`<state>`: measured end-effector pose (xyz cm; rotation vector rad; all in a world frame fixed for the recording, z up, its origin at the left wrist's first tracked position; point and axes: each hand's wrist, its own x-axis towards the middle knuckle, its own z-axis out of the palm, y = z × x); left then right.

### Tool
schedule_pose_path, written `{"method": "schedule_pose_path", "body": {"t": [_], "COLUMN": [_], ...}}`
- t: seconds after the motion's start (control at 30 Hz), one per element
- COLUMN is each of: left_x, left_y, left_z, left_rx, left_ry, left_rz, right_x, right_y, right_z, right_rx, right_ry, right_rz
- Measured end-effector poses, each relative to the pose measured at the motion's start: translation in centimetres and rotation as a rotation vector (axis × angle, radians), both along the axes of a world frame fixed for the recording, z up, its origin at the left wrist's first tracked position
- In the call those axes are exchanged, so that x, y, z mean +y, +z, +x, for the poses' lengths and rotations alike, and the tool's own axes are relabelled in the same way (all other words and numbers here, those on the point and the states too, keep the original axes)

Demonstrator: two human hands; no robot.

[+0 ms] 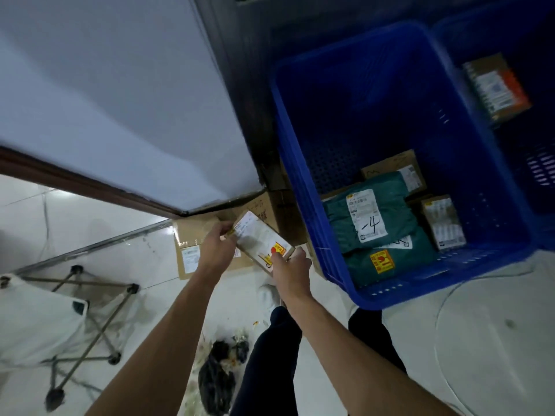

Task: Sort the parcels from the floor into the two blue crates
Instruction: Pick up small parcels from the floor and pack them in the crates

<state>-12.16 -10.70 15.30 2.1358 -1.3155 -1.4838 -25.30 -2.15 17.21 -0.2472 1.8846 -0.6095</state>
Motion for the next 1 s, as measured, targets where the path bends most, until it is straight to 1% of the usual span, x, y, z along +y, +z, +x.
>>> {"method": "schedule_pose_path", "body": {"t": [0.13,0.27,0.37,0.47,0.57,0.67,0.83,1.0], "left_x": [0.2,0.8,2.0,2.8,3.3,3.5,4.3,5.0], "left_y": [6.7,13.3,17.2,19.8,21.7,22.8,23.8,22.5], "left_z": [-1.5,-4.1,-7.2,-11.1,-15.0,-19.1,-26.4,-32.5], "left_rx": [0.057,0.194,0.235,0.298,0.296,0.305,0.293,0.258], "left_ry": [0.099,0.256,0.238,0.198,0.130,0.087,0.003,-0.100], "left_rz": [-0.056,-0.032,-0.058,-0.054,-0.087,-0.093,-0.074,-0.014], "right_x": [0.6,2.0,3.5,4.1,4.4,5.0,6.4,7.8], "right_y": [5.3,12.0,15.0,16.9,18.0,19.0,19.4,18.0], "right_z": [-1.5,-5.0,-8.4,-12.3,-16.5,-20.7,-27.7,-33.6], "right_rx": [-0.027,-0.026,-0.025,0.016,0.059,0.064,0.035,0.032], "right_ry": [0.035,0.192,0.255,0.264,0.267,0.223,0.192,0.123], "right_rz": [-0.081,-0.228,-0.302,-0.275,-0.299,-0.353,-0.312,-0.285]}}
